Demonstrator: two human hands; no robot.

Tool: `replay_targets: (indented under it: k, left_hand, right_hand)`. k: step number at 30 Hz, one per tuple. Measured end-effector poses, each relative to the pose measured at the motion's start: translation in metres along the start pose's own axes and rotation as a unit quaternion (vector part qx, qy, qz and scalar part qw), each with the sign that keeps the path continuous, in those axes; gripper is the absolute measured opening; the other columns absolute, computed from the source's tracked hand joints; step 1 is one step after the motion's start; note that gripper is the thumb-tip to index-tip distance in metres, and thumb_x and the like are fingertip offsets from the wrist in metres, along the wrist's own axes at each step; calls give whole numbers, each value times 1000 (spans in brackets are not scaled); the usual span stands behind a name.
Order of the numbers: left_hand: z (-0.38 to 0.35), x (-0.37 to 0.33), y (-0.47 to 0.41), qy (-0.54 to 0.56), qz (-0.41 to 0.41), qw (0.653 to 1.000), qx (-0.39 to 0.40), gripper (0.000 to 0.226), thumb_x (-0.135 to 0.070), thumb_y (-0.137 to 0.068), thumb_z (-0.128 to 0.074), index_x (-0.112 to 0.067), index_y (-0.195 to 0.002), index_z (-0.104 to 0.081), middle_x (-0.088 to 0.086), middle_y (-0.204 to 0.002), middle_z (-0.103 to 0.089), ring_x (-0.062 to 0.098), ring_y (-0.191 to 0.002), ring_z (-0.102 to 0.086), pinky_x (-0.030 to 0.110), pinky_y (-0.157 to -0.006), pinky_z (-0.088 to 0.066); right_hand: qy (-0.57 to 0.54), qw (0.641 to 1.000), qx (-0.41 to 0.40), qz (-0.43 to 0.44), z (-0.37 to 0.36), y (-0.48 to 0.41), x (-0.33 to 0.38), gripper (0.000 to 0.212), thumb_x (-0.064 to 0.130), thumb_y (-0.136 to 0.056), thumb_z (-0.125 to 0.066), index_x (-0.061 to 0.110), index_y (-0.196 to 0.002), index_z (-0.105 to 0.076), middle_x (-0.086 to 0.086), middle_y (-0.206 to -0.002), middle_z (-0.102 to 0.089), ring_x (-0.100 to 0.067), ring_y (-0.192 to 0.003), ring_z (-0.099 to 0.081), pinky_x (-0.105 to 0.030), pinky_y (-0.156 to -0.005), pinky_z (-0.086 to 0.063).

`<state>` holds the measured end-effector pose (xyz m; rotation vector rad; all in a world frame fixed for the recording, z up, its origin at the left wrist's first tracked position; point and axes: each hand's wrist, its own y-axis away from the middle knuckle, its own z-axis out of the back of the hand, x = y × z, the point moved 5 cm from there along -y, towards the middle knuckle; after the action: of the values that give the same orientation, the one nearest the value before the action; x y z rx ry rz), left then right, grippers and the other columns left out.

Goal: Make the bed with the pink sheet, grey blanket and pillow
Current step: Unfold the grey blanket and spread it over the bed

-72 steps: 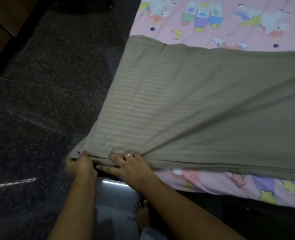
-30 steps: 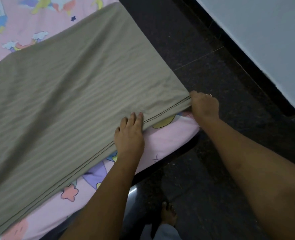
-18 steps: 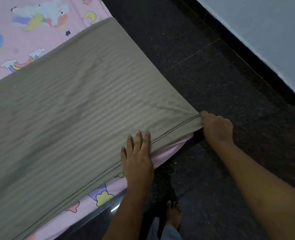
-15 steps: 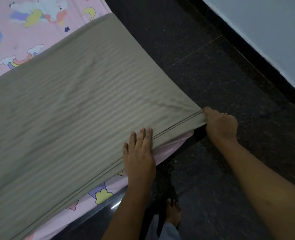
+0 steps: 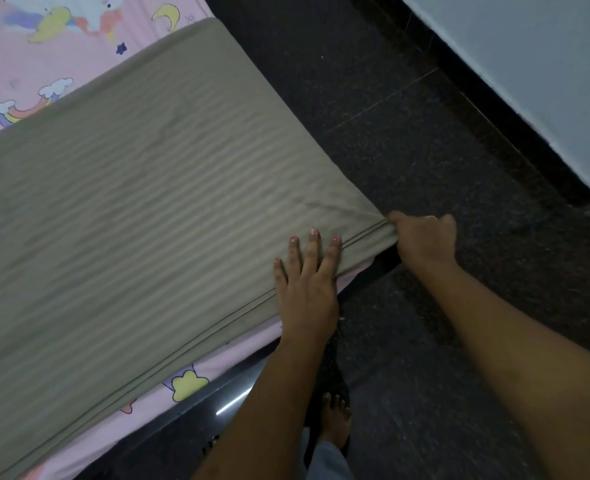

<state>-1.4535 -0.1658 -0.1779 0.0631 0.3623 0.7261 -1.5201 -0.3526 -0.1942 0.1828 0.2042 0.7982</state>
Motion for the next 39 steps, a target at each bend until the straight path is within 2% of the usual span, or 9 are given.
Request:
replay_targets:
  k: [7,10,12,18,24,28,33,36,39]
  left_hand:
    - [-4,-7,-1,-18,-7,999,48,67,-27,-98,-37,-37,-149,5,2,-159,11,31,-145,13,56,-112,5]
    - [-5,-15,-3,15,-51,995,81,55,-41,-101,-27,-35,-150,-3,-2,-159,8,26,-145,12,53,-113,7]
    - [1,-19,-3,80,-88,989,90,51,-37,-101,-29,-32,-150,-14,-3,-160,-3,22,-147,4,52,-116,0]
    - [42,70,19,196,113,968,-109,54,-27,-93,-30,-21,-147,-31,2,-156,-24,23,-145,-14,49,-115,-13]
    - [36,195,104,59,256,964,-24,85,-74,-74,-11,-35,-149,-16,-3,-159,-11,19,-146,-5,49,-115,-6]
    - [41,248,165,33,306,951,-28,89,-82,-68,-18,-42,-148,-17,-5,-159,-10,20,-147,-3,50,-114,-1]
    - [51,302,229,38,333,941,-38,92,-86,-68,-10,-41,-148,-16,-4,-159,-10,23,-147,-3,49,-115,-3]
    - [56,335,275,43,353,934,-32,84,-79,-74,-1,-41,-148,-14,-5,-159,-8,25,-147,-2,49,-115,-7]
    - [68,382,342,66,421,904,-23,61,-61,-92,-21,-41,-148,-10,-8,-159,-4,23,-146,-1,52,-112,-18]
  right_hand:
    - [-18,992,80,-98,-9,-5,-4,26,18,-96,-38,28,-110,-58,-4,-105,-65,-27,-101,-59,-41,-96,-29]
    - [-6,961,209,-181,-7,-3,-23,35,23,-96,-40,28,-129,-52,-5,-133,-53,-27,-125,-46,-45,-105,-24]
    - [-20,964,186,-191,6,-4,-26,40,21,-96,-44,24,-136,-45,-8,-137,-49,-30,-129,-40,-46,-105,-25]
    - [-165,973,-134,91,59,9,105,44,18,-89,-38,6,-128,-55,-15,-127,-58,-37,-109,-57,-48,-89,-45]
    - [-112,954,2,278,20,71,222,55,46,-88,-31,27,-136,-51,-1,-141,-50,-26,-130,-47,-52,-106,-32]
    - [-87,973,0,215,8,79,224,52,50,-91,-32,33,-139,-46,2,-146,-45,-32,-135,-39,-54,-108,-26]
    - [-81,990,70,91,15,101,267,66,59,-95,-25,31,-152,-10,1,-161,-4,-34,-146,1,-56,-113,0]
    - [-64,977,80,187,14,158,359,67,60,-94,-19,29,-152,-7,-1,-161,-4,-29,-147,-1,-55,-114,-1]
    - [-54,941,95,320,5,254,470,72,61,-82,-26,29,-147,-33,-4,-154,-31,-34,-142,-26,-59,-111,-16]
